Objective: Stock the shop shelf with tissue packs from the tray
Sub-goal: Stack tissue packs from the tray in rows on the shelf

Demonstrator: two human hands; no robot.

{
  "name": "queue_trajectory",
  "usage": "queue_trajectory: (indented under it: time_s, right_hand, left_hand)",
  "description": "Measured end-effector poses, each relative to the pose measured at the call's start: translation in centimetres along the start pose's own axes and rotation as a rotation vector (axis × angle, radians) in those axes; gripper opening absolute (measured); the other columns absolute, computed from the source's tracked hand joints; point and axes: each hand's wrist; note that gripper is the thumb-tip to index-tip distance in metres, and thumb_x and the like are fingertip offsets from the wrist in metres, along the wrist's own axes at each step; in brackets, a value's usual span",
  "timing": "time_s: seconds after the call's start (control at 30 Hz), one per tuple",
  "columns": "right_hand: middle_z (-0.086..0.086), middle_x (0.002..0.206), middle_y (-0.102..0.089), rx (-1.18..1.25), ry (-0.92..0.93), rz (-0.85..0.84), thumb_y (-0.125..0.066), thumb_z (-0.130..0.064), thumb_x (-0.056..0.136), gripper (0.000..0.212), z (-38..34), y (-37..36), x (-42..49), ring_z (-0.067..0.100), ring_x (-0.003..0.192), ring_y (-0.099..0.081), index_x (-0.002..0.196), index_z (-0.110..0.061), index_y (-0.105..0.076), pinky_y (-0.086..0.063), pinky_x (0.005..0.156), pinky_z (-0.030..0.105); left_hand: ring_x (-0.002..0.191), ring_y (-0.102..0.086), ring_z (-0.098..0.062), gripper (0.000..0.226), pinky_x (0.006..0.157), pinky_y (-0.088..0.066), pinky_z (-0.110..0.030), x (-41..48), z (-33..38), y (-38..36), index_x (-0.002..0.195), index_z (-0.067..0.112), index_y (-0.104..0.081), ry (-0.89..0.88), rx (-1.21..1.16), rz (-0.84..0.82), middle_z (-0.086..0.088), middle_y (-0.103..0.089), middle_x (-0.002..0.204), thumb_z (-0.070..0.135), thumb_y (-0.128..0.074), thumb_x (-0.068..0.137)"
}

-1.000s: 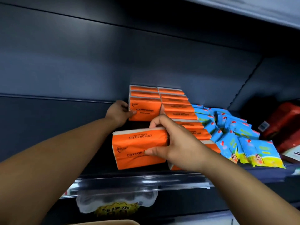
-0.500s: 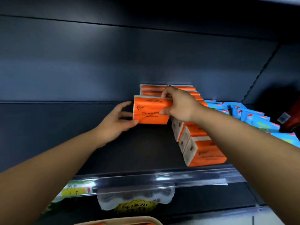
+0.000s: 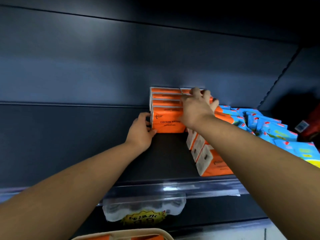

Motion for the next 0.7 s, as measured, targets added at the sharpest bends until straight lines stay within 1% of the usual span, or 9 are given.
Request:
queue_trajectory:
  time_s: [0.07, 0.13, 0.17, 0.3, 0.43, 0.5, 0.6, 0.67, 0.7]
  right_hand:
    - [0.01, 0.144, -0.023, 0.137, -0.035, -0.067, -0.065, -0.015, 0.082, 0.059, 0.3, -0.4, 0.3, 0.042, 0.134, -0.02, 0.136, -0.023, -0.042, -0.028, 0.107, 0.063]
    - [0.013, 0.141, -0.026, 0.203, 0.017, -0.068, -0.063, -0.013, 0.081, 0.067, 0.4, -0.7, 0.2, 0.042, 0.13, -0.028, 0.14, -0.02, -0.035, -0.036, 0.105, 0.056]
    - [0.013, 0.14, -0.027, 0.219, 0.052, -0.061, -0.063, -0.012, 0.08, 0.069, 0.4, -0.8, 0.0, 0.041, 0.128, -0.031, 0.141, -0.02, -0.033, -0.038, 0.105, 0.054]
    - [0.011, 0.142, -0.026, 0.249, 0.134, -0.115, -0.067, -0.018, 0.077, 0.076, 0.7, -1.1, -0.9, 0.039, 0.131, -0.029, 0.143, -0.024, -0.03, -0.033, 0.109, 0.053]
    - [0.012, 0.147, -0.025, 0.322, 0.079, -0.107, -0.068, -0.03, 0.079, 0.079, 1.8, -0.2, -1.0, 0.038, 0.135, -0.028, 0.147, -0.023, -0.028, -0.031, 0.112, 0.043]
    - [0.011, 0.148, -0.025, 0.318, 0.061, -0.12, -0.067, -0.035, 0.08, 0.079, 2.4, -0.1, -0.9, 0.038, 0.136, -0.029, 0.148, -0.022, -0.029, -0.031, 0.113, 0.043]
    - [0.01, 0.148, -0.027, 0.3, 0.087, -0.175, -0.067, -0.038, 0.08, 0.079, 3.1, -0.5, -1.2, 0.035, 0.136, -0.031, 0.148, -0.023, -0.029, -0.029, 0.114, 0.042]
    - [0.011, 0.145, -0.032, 0.314, 0.103, -0.142, -0.067, -0.037, 0.081, 0.074, 3.5, -0.3, -1.5, 0.034, 0.135, -0.034, 0.146, -0.023, -0.033, -0.03, 0.113, 0.042]
    - [0.012, 0.143, -0.035, 0.335, 0.118, -0.099, -0.067, -0.034, 0.081, 0.071, 3.6, 0.0, -1.8, 0.034, 0.133, -0.036, 0.144, -0.021, -0.037, -0.031, 0.113, 0.041]
  left_hand:
    - [0.098, -0.059, -0.016, 0.056, 0.091, -0.049, -0.033, 0.4, -0.1, -0.1, 0.134, 0.02, -0.041, 0.014, 0.046, 0.004, -0.008, -0.056, 0.118, 0.016, -0.07, 0.085]
    - [0.102, -0.059, -0.019, 0.056, 0.093, -0.05, -0.038, 0.7, 0.0, -0.3, 0.132, 0.019, -0.041, 0.027, 0.086, 0.001, -0.008, -0.056, 0.119, 0.019, -0.07, 0.085]
    - [0.104, -0.058, -0.021, 0.056, 0.093, -0.05, -0.04, 0.8, 0.0, -0.4, 0.132, 0.018, -0.041, 0.033, 0.1, -0.001, -0.009, -0.056, 0.12, 0.02, -0.071, 0.085]
    - [0.109, -0.057, -0.022, 0.061, 0.095, -0.049, -0.039, 0.9, 0.0, -0.5, 0.133, 0.017, -0.04, 0.038, 0.115, -0.019, -0.009, -0.055, 0.122, 0.022, -0.073, 0.083]
    - [0.106, -0.057, -0.02, 0.059, 0.091, -0.048, -0.033, 0.6, 0.5, 0.0, 0.133, 0.016, -0.04, 0.026, 0.079, -0.022, -0.008, -0.054, 0.122, 0.023, -0.072, 0.084]
    - [0.11, -0.057, -0.021, 0.057, 0.092, -0.048, -0.033, 0.5, 0.8, 0.2, 0.133, 0.015, -0.041, 0.036, 0.081, -0.045, -0.008, -0.055, 0.125, 0.024, -0.071, 0.085]
    - [0.118, -0.054, -0.023, 0.063, 0.092, -0.043, -0.029, 0.4, 1.6, 0.9, 0.141, 0.013, -0.036, 0.103, 0.042, -0.113, -0.008, -0.054, 0.134, 0.028, -0.068, 0.088]
    - [0.122, -0.053, -0.024, 0.067, 0.096, -0.043, -0.029, 0.2, 2.2, 1.9, 0.145, 0.012, -0.031, 0.148, -0.009, -0.111, -0.01, -0.05, 0.14, 0.03, -0.065, 0.09]
    - [0.121, -0.053, -0.026, 0.066, 0.099, -0.045, -0.032, 0.0, 2.4, 2.6, 0.145, 0.012, -0.031, 0.16, -0.021, -0.101, -0.011, -0.048, 0.141, 0.031, -0.064, 0.091]
Point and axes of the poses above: each hand's wrist, its own x-axis towards the middle knuckle, its own y-axis out of the back of the hand, z = x × y
